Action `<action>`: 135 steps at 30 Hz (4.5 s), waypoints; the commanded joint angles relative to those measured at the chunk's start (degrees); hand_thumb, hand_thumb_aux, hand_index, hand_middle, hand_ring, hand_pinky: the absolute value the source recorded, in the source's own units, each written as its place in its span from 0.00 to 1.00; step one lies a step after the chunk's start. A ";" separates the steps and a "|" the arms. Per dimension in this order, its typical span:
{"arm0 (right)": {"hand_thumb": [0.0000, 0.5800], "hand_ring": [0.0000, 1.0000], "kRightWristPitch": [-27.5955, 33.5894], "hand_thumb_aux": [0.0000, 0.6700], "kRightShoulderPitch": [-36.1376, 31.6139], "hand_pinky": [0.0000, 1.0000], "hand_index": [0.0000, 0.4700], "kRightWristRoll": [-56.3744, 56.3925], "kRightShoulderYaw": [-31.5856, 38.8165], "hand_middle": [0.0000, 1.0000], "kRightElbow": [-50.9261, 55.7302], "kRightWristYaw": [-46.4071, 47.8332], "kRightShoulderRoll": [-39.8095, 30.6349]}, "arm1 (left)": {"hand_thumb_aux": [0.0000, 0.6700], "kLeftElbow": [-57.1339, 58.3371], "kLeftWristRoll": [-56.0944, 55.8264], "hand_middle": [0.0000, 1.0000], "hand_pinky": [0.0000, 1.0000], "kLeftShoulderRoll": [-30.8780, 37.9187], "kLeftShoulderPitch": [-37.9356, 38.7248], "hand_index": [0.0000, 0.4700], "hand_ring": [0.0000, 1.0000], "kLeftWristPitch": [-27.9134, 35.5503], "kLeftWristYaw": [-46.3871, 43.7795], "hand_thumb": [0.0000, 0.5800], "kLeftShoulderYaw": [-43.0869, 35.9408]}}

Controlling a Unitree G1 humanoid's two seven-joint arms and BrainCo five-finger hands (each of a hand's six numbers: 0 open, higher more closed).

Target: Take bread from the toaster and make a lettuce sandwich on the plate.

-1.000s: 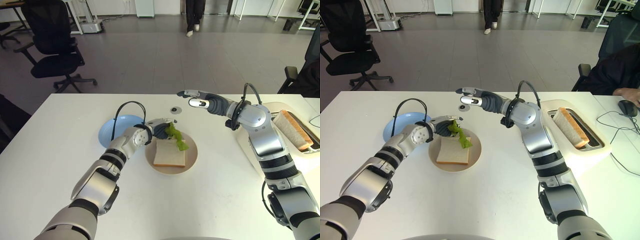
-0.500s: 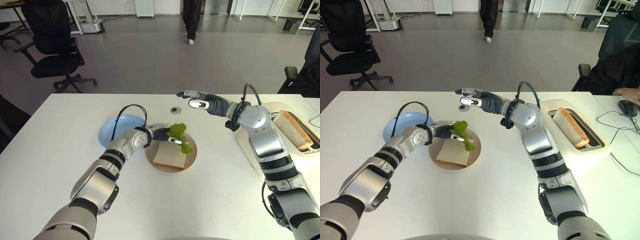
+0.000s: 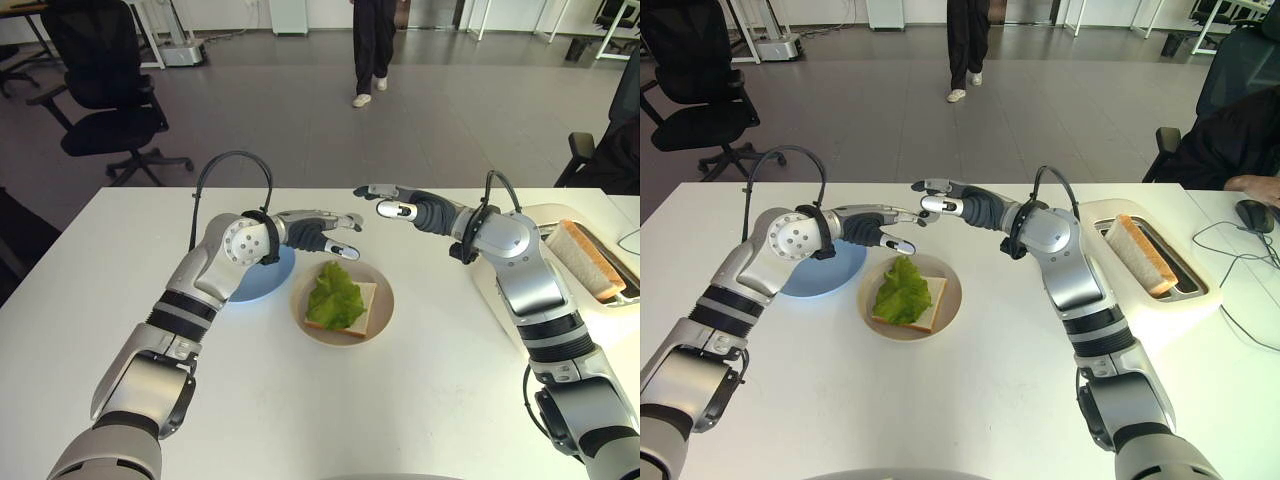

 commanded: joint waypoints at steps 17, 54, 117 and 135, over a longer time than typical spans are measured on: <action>0.00 0.00 -17.70 0.00 -19.78 0.00 0.00 -35.05 3.43 0.00 22.68 4.03 -43.31 | 0.00 -9.68 -2.69 0.00 0.00 8.36 10.70 0.00 0.00 5.25 3.10 0.00 11.40; 1.00 0.00 -13.76 1.00 -12.75 0.00 1.00 -20.26 -9.23 0.00 6.77 7.97 -38.76 | 0.00 -11.41 -2.54 0.00 0.00 11.27 16.17 0.00 0.00 7.22 5.57 0.00 13.77; 0.00 0.00 -12.78 0.00 -18.32 0.00 0.00 -6.46 4.79 0.00 43.57 -2.75 11.65 | 0.00 -14.83 -0.67 0.00 0.00 7.15 18.58 0.00 0.00 4.08 -0.35 0.00 2.81; 0.00 0.00 -8.70 0.00 -25.19 0.00 0.00 -1.73 -2.54 0.00 41.99 -3.16 9.52 | 0.00 -11.43 9.38 0.00 0.00 5.13 17.61 0.00 0.00 -0.01 -9.49 0.00 -11.52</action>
